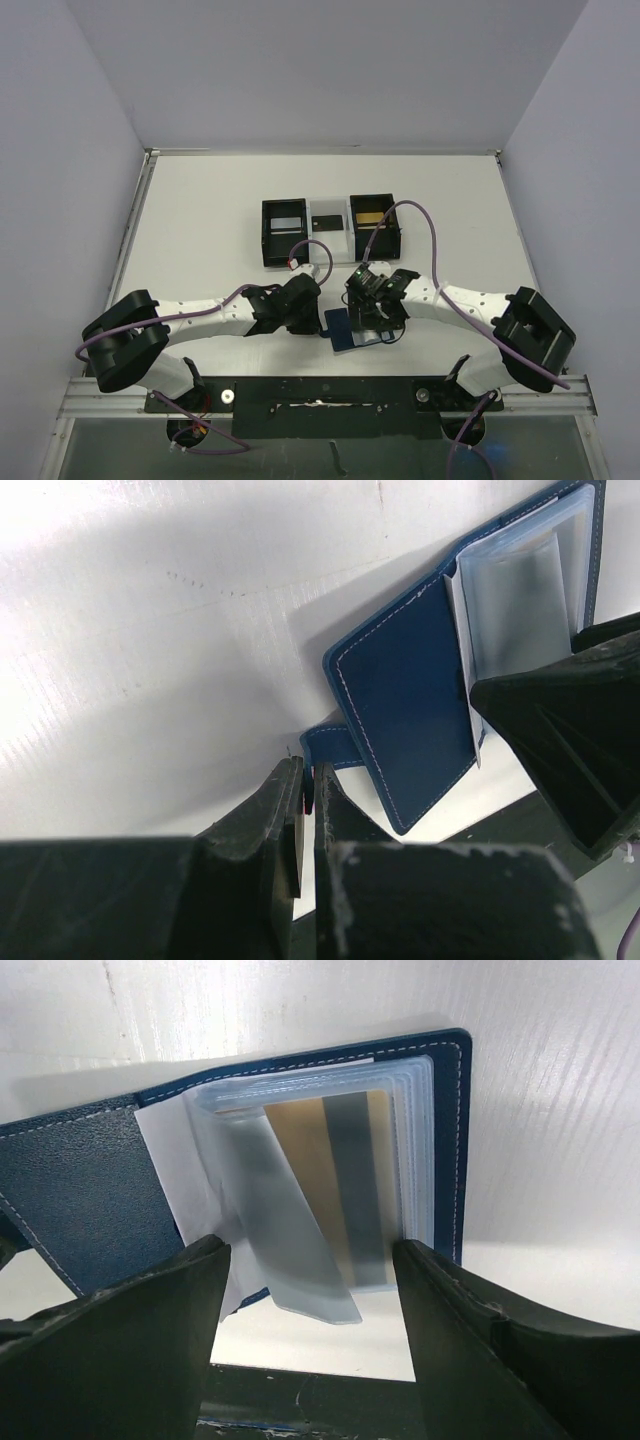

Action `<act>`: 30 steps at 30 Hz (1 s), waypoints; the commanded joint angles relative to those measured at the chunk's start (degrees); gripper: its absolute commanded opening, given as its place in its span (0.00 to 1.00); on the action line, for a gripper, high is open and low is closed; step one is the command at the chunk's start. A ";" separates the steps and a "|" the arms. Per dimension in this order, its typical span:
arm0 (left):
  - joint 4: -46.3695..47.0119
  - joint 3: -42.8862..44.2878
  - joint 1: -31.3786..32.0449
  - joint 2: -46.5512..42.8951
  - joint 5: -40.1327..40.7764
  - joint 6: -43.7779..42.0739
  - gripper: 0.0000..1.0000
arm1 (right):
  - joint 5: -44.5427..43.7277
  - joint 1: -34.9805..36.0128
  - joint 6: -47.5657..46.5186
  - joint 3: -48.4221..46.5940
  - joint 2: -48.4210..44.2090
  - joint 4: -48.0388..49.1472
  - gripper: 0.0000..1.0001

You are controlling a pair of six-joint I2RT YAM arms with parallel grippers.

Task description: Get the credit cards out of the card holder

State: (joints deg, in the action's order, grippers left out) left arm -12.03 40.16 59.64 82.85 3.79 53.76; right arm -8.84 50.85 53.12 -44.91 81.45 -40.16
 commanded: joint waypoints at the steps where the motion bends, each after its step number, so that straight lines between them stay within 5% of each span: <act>1: 0.66 2.19 0.22 0.38 -0.66 -0.83 0.00 | -0.57 1.25 0.32 -1.51 1.08 0.20 0.69; 18: 0.69 2.71 0.29 0.71 -0.72 -1.10 0.00 | -4.00 1.91 1.47 -2.43 1.94 -1.71 0.76; 30: 0.60 2.64 0.26 0.44 -0.68 -1.11 0.00 | -3.41 2.39 1.46 -2.65 2.40 -0.58 0.53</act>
State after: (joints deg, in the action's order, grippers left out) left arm -12.03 40.34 59.64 83.35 3.75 53.34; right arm -12.05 52.60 53.82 -46.85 84.44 -42.48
